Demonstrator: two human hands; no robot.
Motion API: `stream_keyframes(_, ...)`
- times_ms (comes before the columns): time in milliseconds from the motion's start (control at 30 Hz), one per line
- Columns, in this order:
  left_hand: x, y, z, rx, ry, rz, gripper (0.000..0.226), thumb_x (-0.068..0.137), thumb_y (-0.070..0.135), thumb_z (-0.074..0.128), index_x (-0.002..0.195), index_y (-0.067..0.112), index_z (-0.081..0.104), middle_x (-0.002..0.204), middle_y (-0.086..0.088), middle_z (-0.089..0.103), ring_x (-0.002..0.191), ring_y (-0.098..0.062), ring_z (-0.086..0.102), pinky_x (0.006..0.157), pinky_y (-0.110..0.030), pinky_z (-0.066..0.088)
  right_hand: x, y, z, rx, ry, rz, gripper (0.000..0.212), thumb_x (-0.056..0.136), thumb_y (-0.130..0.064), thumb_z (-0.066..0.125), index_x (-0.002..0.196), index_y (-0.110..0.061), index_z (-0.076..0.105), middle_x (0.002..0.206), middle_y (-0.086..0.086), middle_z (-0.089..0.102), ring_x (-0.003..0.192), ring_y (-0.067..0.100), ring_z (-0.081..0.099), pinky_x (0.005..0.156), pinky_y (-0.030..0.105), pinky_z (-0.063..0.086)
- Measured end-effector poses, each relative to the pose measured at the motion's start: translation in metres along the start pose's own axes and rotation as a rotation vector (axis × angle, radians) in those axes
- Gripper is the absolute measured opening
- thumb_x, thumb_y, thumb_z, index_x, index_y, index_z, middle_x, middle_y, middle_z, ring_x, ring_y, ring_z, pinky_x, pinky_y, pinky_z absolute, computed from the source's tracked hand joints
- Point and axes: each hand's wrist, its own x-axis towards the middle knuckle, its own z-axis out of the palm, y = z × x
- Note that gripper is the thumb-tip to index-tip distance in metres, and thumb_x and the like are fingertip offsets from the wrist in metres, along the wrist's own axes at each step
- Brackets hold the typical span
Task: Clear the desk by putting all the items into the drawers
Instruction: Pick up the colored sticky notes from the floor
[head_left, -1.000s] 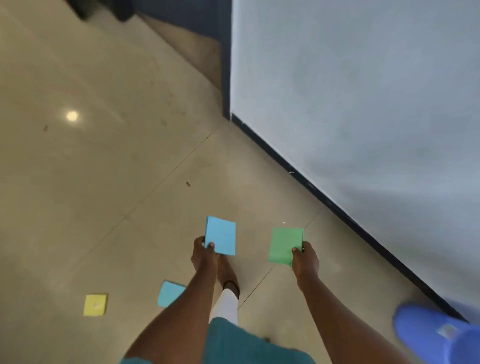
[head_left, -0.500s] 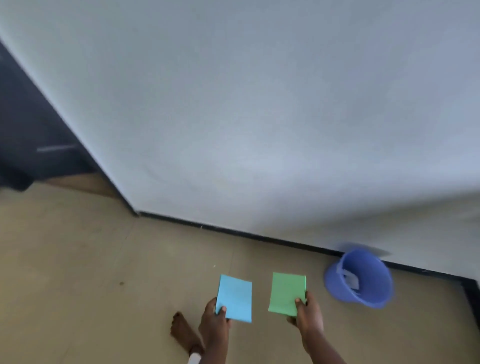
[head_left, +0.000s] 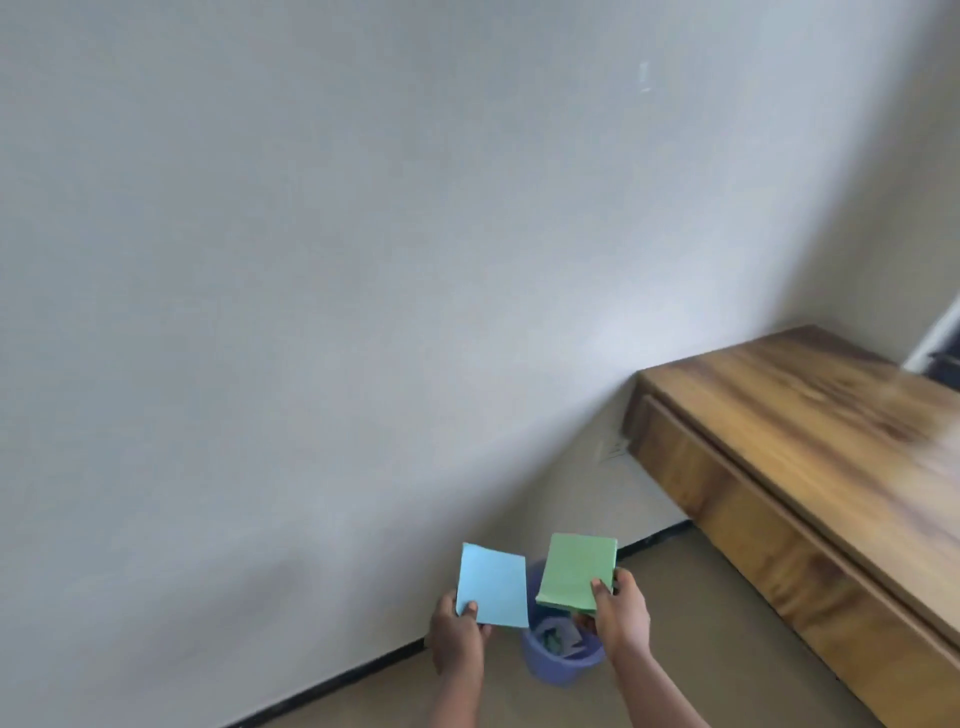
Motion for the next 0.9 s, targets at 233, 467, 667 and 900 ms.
stream_keyframes(233,0.029,0.085,0.110,0.061,-0.238,0.157,0.030,0.094,-0.005,0.048,0.124,-0.006,0.055,0.111,-0.020,0.060,0.093,-0.033,0.061,0.080,-0.037,0.056,0.063,-0.066,-0.044,0.180,0.224,0.019,0.024,0.095,-0.007,0.049,0.119,-0.007,0.052,0.107,0.013,0.057,0.089,0.027,0.058,0.081,0.049,0.055)
stream_keyframes(467,0.028,0.132,0.220,0.183,-0.467,0.249,0.033,0.094,-0.002,0.050,0.127,-0.008,0.052,0.121,-0.024,0.059,0.107,-0.039,0.062,0.087,-0.039,0.055,0.112,-0.102,-0.113,0.347,0.472,0.045,0.034,0.096,-0.011,0.049,0.130,-0.009,0.048,0.108,0.012,0.059,0.089,0.026,0.061,0.075,0.042,0.058)
stream_keyframes(667,0.021,0.141,0.324,0.215,-0.611,0.234,0.034,0.094,-0.002,0.051,0.128,-0.008,0.051,0.122,-0.025,0.058,0.107,-0.040,0.062,0.085,-0.037,0.054,0.163,-0.102,-0.182,0.245,0.613,0.095,0.030,0.096,-0.014,0.049,0.125,-0.006,0.049,0.116,0.017,0.062,0.083,0.024,0.055,0.061,0.028,0.042)
stream_keyframes(900,0.014,0.145,0.431,0.282,-0.658,0.202,0.034,0.094,0.000,0.051,0.127,-0.008,0.050,0.124,-0.021,0.057,0.111,-0.036,0.061,0.084,-0.032,0.054,0.252,-0.100,-0.230,0.250,0.654,0.180,0.030,0.092,-0.011,0.054,0.121,-0.003,0.054,0.115,0.021,0.062,0.100,0.037,0.062,0.086,0.050,0.052)
